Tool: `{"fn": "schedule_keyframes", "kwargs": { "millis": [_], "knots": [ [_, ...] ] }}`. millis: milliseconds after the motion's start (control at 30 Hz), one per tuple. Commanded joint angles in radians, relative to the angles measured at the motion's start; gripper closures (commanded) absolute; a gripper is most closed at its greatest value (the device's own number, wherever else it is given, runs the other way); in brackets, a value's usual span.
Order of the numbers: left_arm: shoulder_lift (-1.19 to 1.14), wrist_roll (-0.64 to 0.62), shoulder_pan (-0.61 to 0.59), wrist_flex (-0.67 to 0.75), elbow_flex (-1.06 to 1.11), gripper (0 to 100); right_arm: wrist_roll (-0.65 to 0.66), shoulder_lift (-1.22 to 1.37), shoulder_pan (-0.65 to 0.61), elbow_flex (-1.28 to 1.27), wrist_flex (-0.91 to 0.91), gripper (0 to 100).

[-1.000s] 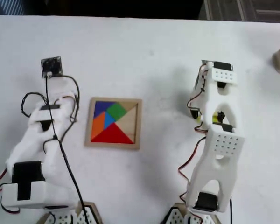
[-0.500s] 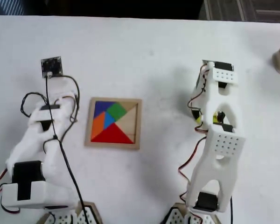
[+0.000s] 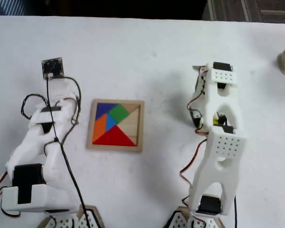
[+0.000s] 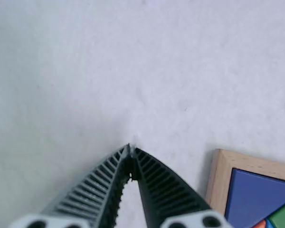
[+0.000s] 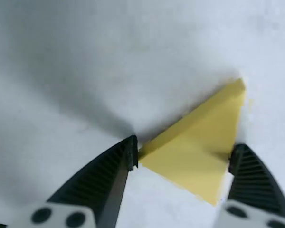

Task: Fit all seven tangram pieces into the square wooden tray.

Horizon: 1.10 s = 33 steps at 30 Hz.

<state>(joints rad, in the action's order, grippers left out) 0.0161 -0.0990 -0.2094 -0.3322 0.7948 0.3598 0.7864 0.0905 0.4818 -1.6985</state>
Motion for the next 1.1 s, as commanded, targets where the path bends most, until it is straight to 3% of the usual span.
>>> {"fn": "schedule_keyframes", "kwargs": {
  "millis": [0,467,967,1067],
  "knots": [
    [0.004,-0.006,-0.008,0.002,-0.049,97,0.13,-0.074,-0.031,-0.044,-0.007,62.9],
    [0.004,-0.006,-0.008,0.002,-0.049,97,0.198,-0.174,0.018,-0.264,0.236,66.1],
    [0.004,-0.006,-0.008,0.0,-0.049,97,0.199,-0.153,0.058,-0.259,0.239,66.6],
    [0.004,-0.006,-0.008,0.0,-0.049,97,0.199,-0.147,0.053,-0.252,0.239,73.4]
  ]
}}
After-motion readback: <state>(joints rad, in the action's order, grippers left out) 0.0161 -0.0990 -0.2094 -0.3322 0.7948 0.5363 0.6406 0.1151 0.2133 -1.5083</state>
